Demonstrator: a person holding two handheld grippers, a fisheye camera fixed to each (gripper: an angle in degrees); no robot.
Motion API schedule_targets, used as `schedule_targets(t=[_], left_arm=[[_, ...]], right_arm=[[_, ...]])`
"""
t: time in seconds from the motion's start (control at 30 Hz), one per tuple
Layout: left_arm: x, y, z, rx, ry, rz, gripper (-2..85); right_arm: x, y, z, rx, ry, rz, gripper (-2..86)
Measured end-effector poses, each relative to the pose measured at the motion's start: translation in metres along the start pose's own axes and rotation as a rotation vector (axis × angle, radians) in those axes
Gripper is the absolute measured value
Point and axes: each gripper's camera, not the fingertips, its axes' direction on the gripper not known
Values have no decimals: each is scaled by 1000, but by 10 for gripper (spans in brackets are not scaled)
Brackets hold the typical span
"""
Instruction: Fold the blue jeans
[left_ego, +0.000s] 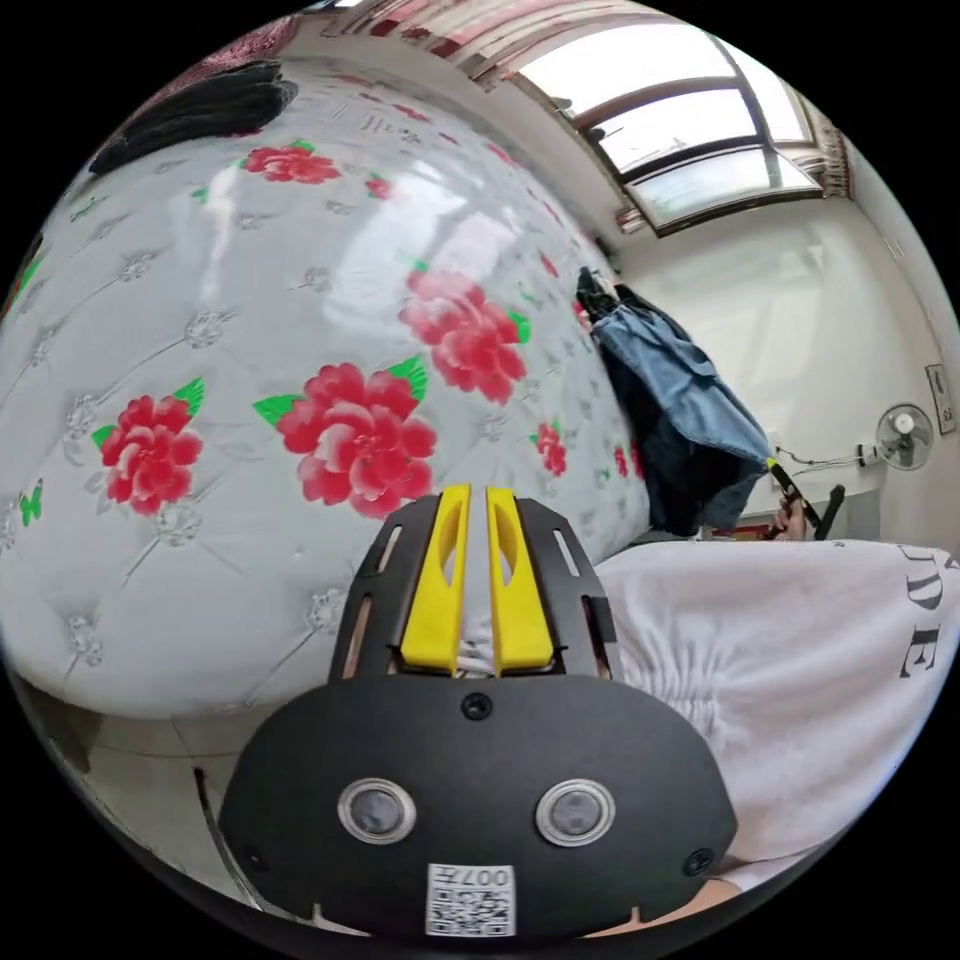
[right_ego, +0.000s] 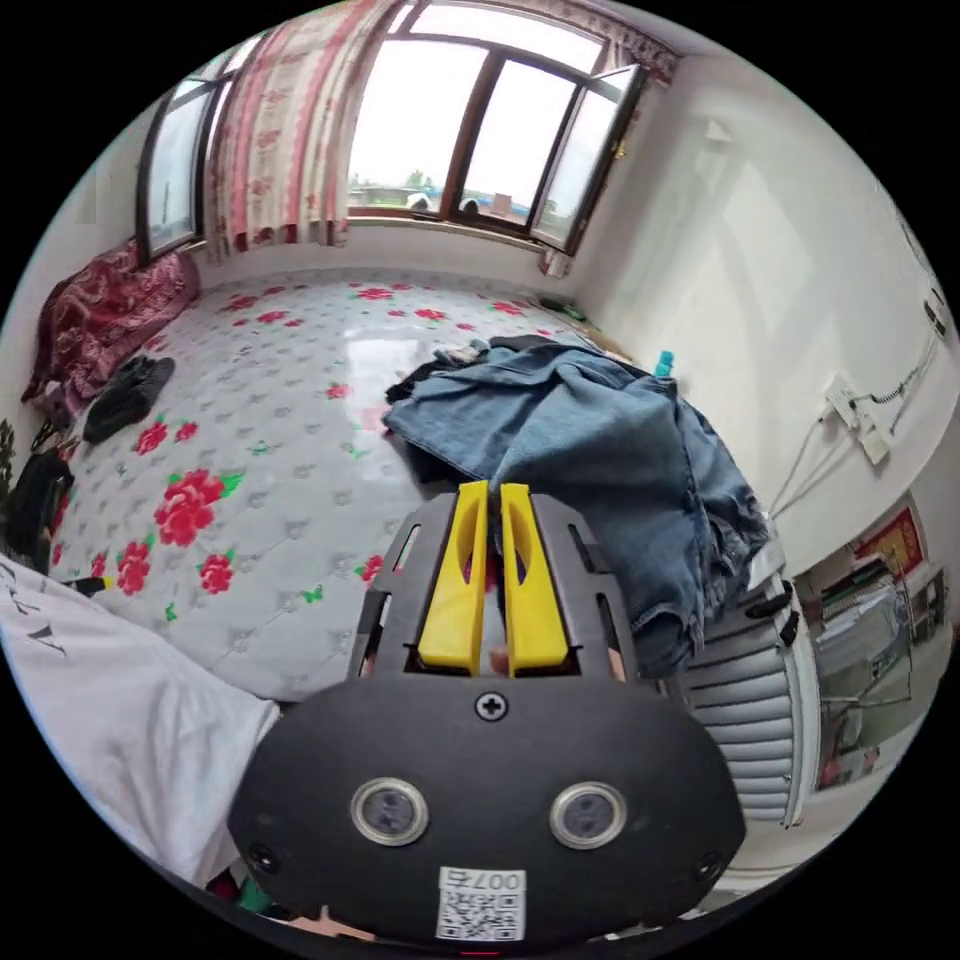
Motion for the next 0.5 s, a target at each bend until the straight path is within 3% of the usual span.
schedule_targets(t=[0.13, 0.27, 0.5], left_arm=[[17, -16, -27, -5, 74, 159, 67], [23, -12, -71, 47, 49, 283, 73], [-67, 30, -152, 156, -50, 111, 84]], right_arm=[[-90, -29, -25, 67, -183, -139, 0], [-214, -61, -53, 118, -625, -368, 0], [-453, -85, -76, -50, -1270, -769, 8]])
